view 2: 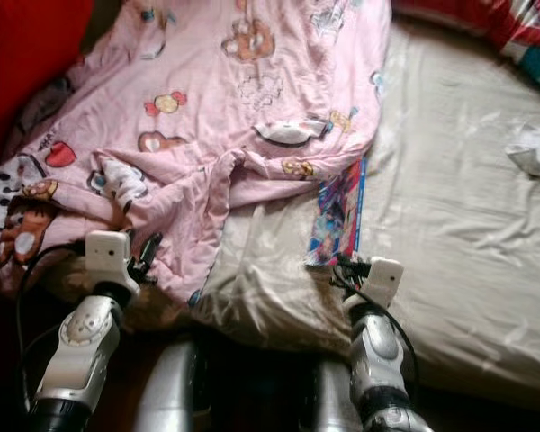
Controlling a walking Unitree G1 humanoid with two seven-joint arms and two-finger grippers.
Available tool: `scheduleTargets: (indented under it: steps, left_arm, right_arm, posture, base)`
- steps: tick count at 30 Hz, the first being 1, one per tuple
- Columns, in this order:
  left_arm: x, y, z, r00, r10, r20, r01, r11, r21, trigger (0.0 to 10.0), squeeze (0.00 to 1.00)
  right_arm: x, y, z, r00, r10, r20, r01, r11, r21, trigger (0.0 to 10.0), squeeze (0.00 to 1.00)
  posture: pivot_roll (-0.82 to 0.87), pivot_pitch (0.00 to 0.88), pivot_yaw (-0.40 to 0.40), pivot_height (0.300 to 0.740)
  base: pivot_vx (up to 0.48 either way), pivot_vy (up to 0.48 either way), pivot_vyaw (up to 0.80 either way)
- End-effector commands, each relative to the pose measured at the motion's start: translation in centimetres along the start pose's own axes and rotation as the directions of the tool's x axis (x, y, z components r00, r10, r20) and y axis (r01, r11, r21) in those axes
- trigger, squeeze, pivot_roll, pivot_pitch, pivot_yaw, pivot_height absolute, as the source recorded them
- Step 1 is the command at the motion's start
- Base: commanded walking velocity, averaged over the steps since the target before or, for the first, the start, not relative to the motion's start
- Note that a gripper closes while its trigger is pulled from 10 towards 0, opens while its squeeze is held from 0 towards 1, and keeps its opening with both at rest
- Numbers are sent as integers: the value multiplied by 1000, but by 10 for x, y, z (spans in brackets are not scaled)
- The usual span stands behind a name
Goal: Clean up the room
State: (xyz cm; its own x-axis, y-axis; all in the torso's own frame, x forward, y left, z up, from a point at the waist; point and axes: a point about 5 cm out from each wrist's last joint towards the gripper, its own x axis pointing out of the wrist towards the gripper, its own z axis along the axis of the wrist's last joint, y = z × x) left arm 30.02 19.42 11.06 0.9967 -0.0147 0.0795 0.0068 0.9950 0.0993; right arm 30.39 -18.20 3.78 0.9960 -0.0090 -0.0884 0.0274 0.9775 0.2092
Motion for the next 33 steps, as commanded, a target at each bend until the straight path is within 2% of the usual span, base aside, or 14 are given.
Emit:
scheduleTargets:
  steps: [1, 5, 8, 12, 15, 17, 24, 33]
  left_arm:
    - [-3, 3, -5, 1000, 16, -9, -16, 1000, -7, 10000, 0]
    - [-1, 2, -5, 1000, 19, 5, -19, 1000, -11, 10000, 0]
    - [1, -2, -8, 1000, 23, -1, -23, 1000, -21, 10000, 0]
    - [2, -10, -9, 1000, 14, 4, -13, 999, -38, 10000, 0]
    - [1, -12, -10, 1000, 5, 5, -4, 999, -42, 10000, 0]
    - [1, -9, -11, 1000, 8, 3, -8, 999, -39, 10000, 0]
    - [-1, -6, -21, 999, 14, -42, -14, 1000, -12, 10000, 0]
    - [-2, -2, -23, 998, 30, -49, -31, 999, -31, 10000, 0]
  right_arm:
    - [-1, 1, 5, 999, 18, 39, -16, 999, -44, 10000, 0]
    - [-5, -12, 14, 996, -17, 82, 23, 997, -72, 10000, 0]
    - [-4, -26, 21, 990, -104, 99, 110, 992, -56, 10000, 0]
    - [-2, -22, 18, 991, -112, 76, 115, 993, -40, 10000, 0]
    - [-2, -14, 21, 986, -121, 113, 128, 990, -57, 10000, 0]
    - [-4, -12, 15, 989, -119, 87, 124, 990, -59, 10000, 0]
    - [-9, -12, 7, 990, -124, 61, 128, 989, -68, 10000, 0]
    - [-10, -13, 7, 988, -143, 54, 147, 987, -72, 10000, 0]
  posture:
    - [28, 109, -53, 628]
    - [8, 74, -63, 628]
    - [0, 60, -71, 628]
    - [1, 65, -70, 628]
    - [-3, 67, -68, 633]
    - [-3, 84, -65, 658]
    - [-1, 93, -60, 693]
    - [-2, 103, -55, 740]
  base:
    - [0, 0, 0]
    - [0, 0, 0]
    - [0, 0, 0]
    - [0, 0, 0]
    - [0, 0, 0]
    - [0, 0, 0]
    - [0, 0, 0]
    - [0, 0, 0]
